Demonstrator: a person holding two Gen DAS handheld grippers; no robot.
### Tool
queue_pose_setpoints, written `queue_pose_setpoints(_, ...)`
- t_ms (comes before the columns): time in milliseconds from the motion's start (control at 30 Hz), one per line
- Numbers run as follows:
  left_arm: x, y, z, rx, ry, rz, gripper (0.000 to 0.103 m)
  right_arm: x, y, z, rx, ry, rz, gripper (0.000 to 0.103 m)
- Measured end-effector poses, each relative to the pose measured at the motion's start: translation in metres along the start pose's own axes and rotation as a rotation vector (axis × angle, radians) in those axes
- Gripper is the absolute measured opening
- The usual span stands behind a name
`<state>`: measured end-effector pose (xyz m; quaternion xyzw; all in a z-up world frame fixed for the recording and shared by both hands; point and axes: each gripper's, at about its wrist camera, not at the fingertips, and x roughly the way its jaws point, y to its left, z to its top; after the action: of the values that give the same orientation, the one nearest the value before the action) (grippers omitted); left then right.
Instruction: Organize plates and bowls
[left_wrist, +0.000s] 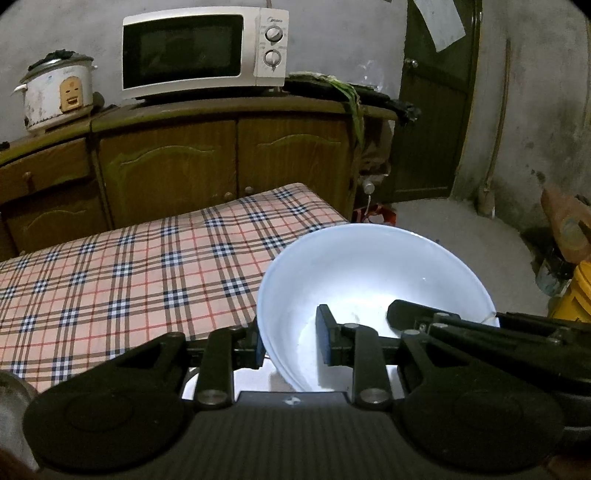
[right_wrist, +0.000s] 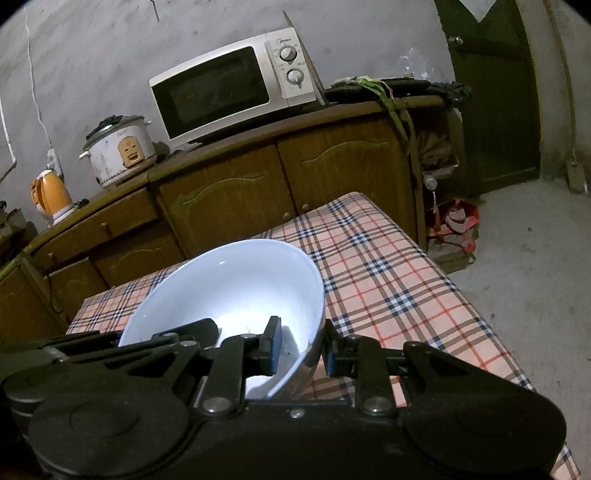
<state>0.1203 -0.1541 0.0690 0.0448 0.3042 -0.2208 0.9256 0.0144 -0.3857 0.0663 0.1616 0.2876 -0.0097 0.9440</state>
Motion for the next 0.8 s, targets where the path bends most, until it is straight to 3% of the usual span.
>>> queue_pose_setpoints(800,-0.010,0.009,-0.017,-0.013,0.023,0.034,0.028,0.000,0.016,-0.017,-0.035,0.046,0.027,0.030)
